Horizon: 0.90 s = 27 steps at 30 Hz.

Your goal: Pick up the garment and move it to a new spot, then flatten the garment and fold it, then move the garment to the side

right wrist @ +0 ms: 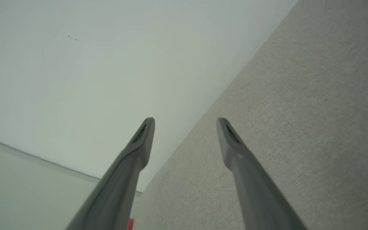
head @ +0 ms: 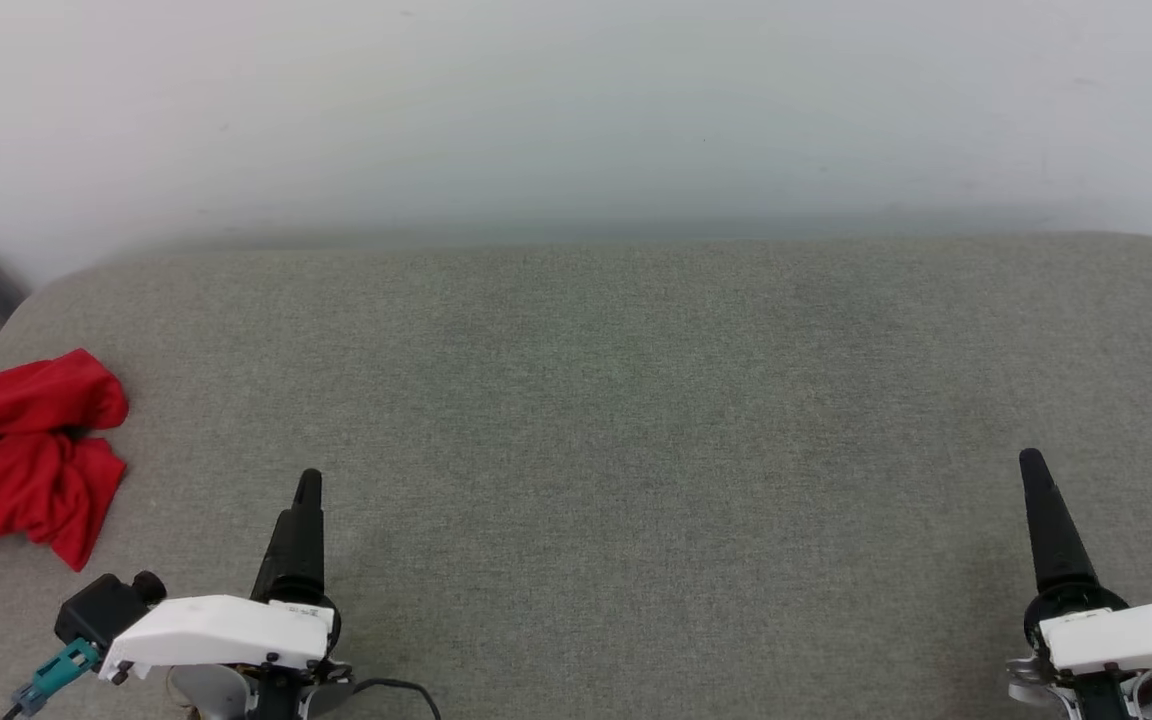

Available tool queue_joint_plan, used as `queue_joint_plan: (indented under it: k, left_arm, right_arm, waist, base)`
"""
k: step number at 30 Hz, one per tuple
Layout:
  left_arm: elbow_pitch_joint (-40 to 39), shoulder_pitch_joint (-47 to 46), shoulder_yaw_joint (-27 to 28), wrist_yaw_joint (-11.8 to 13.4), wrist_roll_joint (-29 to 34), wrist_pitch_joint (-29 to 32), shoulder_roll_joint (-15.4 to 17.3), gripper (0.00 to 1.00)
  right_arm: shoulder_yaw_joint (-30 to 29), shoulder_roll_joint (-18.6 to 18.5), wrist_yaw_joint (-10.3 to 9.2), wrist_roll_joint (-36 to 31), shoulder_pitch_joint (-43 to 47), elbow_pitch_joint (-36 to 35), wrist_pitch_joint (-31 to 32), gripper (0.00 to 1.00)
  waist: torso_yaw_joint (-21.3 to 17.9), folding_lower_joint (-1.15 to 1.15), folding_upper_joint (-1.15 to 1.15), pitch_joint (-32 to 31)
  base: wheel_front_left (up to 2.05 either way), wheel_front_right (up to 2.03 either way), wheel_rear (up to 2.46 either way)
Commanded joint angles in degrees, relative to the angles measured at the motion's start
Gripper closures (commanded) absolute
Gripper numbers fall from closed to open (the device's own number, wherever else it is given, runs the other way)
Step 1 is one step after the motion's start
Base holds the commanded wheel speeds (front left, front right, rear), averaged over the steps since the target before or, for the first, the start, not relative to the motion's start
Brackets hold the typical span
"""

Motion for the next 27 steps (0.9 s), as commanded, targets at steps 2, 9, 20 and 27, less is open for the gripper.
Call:
queue_joint_plan:
  k: [2,9,20,27]
  left_arm:
    - [-1.40,-0.07,-0.84,0.90,4.28,-0.87,0.13,0.00]
    - [-2.15,0.33,-3.61,3.92,13.30,-2.57,1.01,0.00]
    - [-3.59,1.05,-7.29,8.10,22.23,-4.70,2.63,0.00]
    - [-4.74,1.25,-9.66,10.13,27.12,-5.96,3.68,0.00]
  right_arm:
    - [0.57,-0.07,0.01,-4.76,-0.04,-2.29,-0.85,0.00]
    - [1.72,-0.06,0.01,-14.88,1.40,-4.67,-2.55,0.00]
    - [2.10,-0.05,0.00,-24.90,3.00,-6.30,-4.72,0.00]
    - [2.42,-0.04,0.00,-29.98,3.89,-7.41,-5.95,0.00]
  waist:
    - [-0.01,0.00,0.00,0.03]
    - [0.00,0.00,0.00,0.01]
    - [0.08,0.00,0.00,-0.07]
    - [0.16,0.00,0.00,-0.07]
  base:
    - [0.00,0.00,0.00]
    - [0.00,0.00,0.00]
    - [0.00,0.00,0.00]
    - [0.00,0.00,0.00]
